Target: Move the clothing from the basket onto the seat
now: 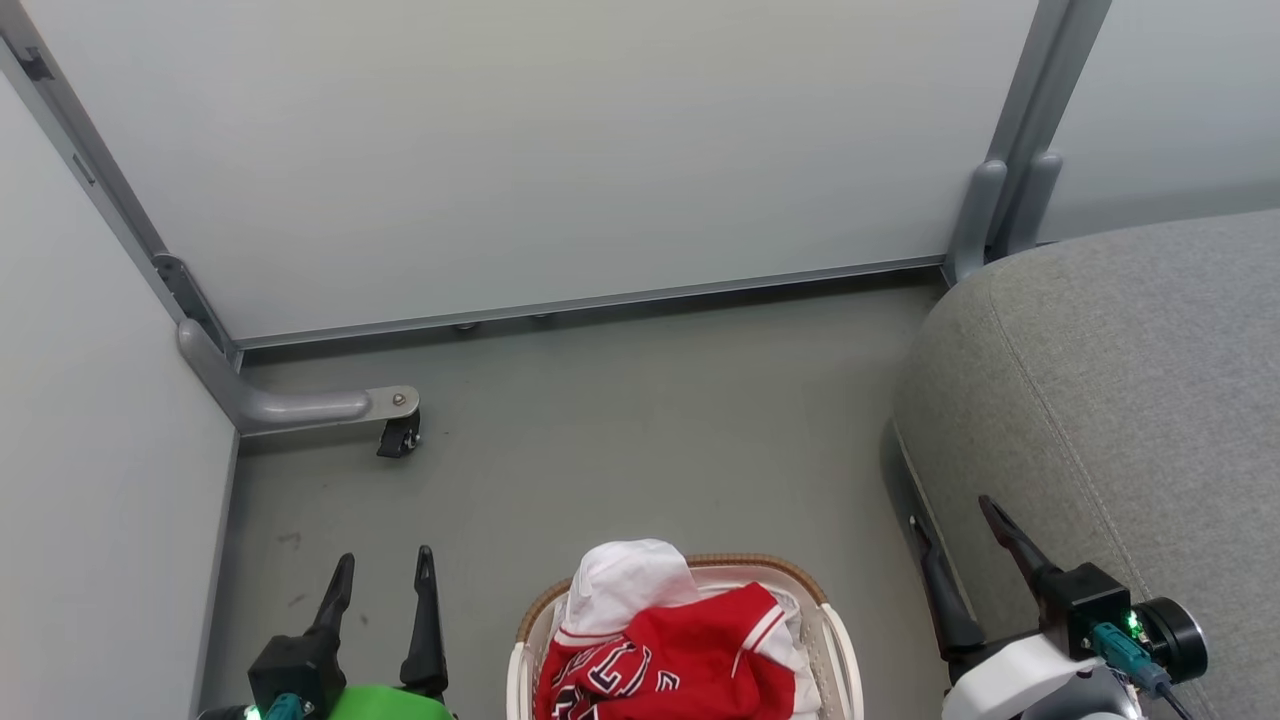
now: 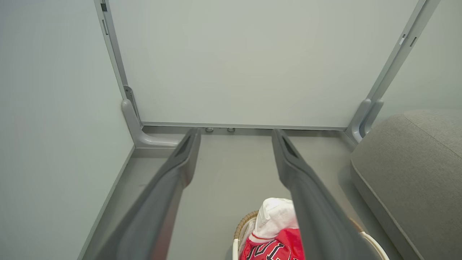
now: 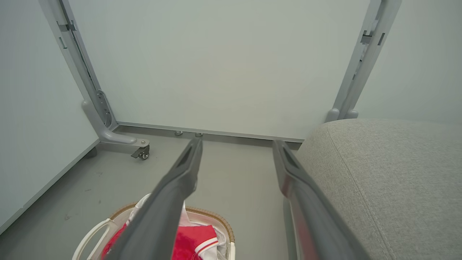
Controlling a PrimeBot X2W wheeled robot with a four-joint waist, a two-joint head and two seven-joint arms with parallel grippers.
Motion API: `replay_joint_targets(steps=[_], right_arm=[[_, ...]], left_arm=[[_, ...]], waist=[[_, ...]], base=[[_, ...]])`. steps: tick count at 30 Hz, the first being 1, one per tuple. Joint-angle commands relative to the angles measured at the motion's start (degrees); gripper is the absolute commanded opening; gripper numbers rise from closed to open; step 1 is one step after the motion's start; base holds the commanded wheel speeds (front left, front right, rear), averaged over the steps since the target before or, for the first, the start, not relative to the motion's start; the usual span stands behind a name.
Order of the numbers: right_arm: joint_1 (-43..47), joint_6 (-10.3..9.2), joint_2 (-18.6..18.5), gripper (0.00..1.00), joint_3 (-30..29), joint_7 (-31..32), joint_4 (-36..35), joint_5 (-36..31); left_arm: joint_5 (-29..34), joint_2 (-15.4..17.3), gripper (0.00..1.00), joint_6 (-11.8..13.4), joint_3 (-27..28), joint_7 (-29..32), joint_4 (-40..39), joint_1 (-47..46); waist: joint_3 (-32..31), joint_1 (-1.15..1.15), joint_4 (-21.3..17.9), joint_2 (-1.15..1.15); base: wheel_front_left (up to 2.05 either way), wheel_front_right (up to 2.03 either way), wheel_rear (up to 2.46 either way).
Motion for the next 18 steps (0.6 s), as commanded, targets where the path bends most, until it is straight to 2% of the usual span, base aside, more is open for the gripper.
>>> replay_joint_targets(steps=[1,9,18], right_arm=[[0.6,0.02,-0.3,1.0,0.1,-0.6,0.0,-1.4],[0.6,0.01,-0.4,1.0,0.6,-1.3,0.1,-4.4],[0.6,0.01,-0.4,1.0,0.2,-1.3,0.0,-3.9]], left_arm=[[1.2,0.4,1.0,0.3,-0.2,-0.4,0.0,0.6],[3.8,0.4,1.0,0.5,-0.8,-1.3,0.4,1.0],[3.4,0.4,1.0,0.5,-1.0,-1.1,1.0,0.8]], waist=[[0.0,0.0,0.0,0.0],[-0.1,0.0,0.0,0.0],[-0.1,0.0,0.0,0.0]], base=[[0.0,0.0,0.0],[0.0,0.0,0.0],[0.0,0.0,0.0]])
